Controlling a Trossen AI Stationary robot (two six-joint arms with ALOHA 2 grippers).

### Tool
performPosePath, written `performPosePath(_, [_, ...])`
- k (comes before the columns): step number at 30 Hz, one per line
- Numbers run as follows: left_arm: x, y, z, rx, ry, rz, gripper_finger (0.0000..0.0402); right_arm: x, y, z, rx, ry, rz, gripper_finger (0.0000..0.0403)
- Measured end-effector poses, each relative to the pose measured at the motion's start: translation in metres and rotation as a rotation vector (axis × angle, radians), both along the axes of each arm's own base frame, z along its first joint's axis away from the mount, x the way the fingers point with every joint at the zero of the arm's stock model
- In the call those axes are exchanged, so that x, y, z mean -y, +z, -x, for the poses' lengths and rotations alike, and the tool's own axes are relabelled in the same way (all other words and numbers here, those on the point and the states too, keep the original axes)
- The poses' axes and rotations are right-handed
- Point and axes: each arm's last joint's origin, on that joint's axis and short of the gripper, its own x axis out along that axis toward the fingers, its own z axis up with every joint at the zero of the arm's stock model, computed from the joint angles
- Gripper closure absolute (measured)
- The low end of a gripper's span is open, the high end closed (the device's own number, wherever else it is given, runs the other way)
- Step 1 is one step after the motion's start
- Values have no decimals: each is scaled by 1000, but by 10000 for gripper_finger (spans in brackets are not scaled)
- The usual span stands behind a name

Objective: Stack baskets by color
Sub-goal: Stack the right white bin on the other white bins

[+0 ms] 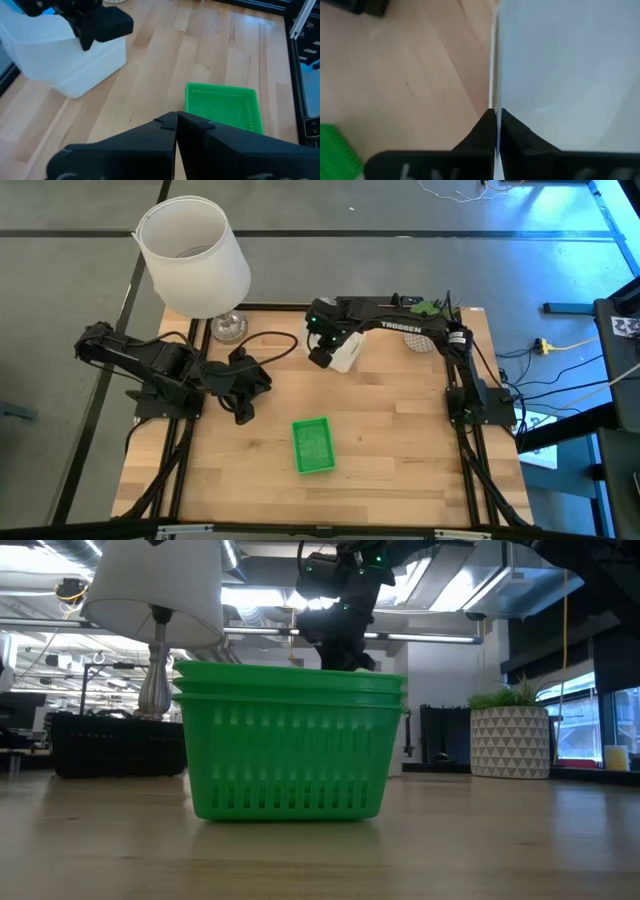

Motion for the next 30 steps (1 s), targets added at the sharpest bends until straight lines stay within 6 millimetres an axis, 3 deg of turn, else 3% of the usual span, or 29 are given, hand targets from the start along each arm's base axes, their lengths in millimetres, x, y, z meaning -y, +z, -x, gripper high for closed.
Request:
performPosePath(15, [0,0,0,0,-2,1,401,-4,75,16,-20,35,68,401])
performPosePath(20, [0,0,0,-1,-3,1,401,-7,74,25,-106,78,53,402])
performPosePath(30, [0,0,0,-2,-7,-4,401,0,60,17,-145,120,95,403])
